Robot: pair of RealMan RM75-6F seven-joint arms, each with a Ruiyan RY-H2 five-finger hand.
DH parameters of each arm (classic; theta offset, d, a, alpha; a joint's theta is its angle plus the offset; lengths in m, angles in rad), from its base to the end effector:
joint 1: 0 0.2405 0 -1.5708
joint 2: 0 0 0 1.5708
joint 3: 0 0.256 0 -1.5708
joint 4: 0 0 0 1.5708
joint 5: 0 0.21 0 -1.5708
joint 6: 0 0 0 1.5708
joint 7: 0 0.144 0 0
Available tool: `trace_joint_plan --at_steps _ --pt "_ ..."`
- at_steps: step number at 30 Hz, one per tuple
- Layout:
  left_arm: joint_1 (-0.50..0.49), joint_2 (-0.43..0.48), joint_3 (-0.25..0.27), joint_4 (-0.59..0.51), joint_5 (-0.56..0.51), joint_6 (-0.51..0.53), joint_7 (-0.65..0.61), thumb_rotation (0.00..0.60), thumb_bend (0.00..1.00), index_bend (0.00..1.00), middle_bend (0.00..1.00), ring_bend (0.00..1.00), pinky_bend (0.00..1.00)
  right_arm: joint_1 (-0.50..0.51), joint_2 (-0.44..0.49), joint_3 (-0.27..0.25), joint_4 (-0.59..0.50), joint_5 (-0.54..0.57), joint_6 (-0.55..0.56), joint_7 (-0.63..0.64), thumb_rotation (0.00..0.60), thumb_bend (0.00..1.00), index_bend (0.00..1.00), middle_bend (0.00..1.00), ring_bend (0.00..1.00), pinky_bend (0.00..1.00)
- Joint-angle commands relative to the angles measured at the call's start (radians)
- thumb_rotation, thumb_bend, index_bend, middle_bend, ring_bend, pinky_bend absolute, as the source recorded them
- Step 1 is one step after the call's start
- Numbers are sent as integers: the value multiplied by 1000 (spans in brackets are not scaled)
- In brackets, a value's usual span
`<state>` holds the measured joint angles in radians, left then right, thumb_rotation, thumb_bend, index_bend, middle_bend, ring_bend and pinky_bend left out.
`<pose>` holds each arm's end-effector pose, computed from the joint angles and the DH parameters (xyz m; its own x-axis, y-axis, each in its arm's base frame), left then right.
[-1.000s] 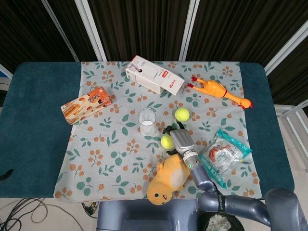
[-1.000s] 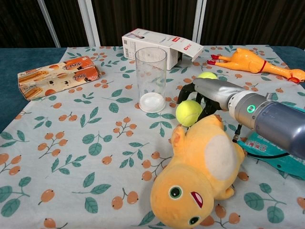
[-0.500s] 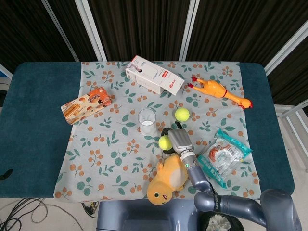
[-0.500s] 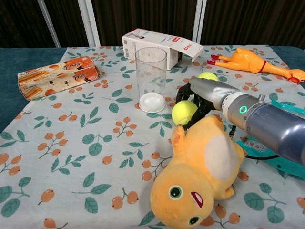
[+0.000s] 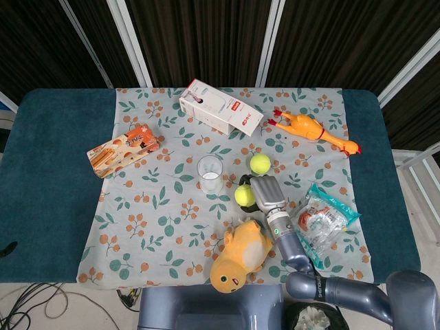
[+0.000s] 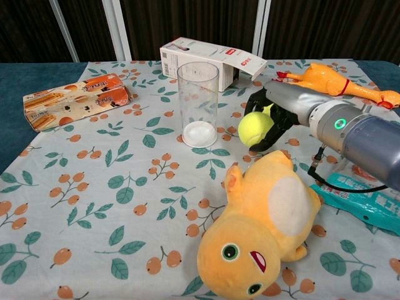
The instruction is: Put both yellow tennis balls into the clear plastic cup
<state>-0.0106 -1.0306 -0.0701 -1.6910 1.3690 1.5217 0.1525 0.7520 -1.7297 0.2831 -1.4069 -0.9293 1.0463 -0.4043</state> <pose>-0.3274 0.1594 0.1946 0.5312 0.0023 0.8473 0.8326 0.1839 -0.5225 -0.1283 -0.3531 -0.0437 0.2637 -0.2500 0.9316 -0.9560 -0.1966 0.2179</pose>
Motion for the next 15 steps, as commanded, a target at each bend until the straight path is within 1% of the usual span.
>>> trace_joint_plan --at_steps 1,5,9,11,15 --pt "0 1 0 0 0 1 -2 600 3 77 0 0 115 -28 77 19 -65 -18 35 13 600 433 589 480 642 502" --pt "0 2 1 -2 4 0 -3 600 3 77 0 0 115 -60 193 58 -159 -23 66 37 600 433 594 480 642 564" --pt "0 3 2 -3 4 0 -5 600 3 77 0 0 115 -65 288 98 -224 -12 57 48 600 433 596 480 643 612" --pt "0 3 1 -3 3 1 -5 600 3 77 0 0 115 -57 324 119 -251 -4 49 47 600 433 596 480 642 638" --pt "1 3 1 -4 3 1 -6 600 3 77 0 0 115 -40 352 139 -277 -1 36 44 600 432 596 480 641 678"
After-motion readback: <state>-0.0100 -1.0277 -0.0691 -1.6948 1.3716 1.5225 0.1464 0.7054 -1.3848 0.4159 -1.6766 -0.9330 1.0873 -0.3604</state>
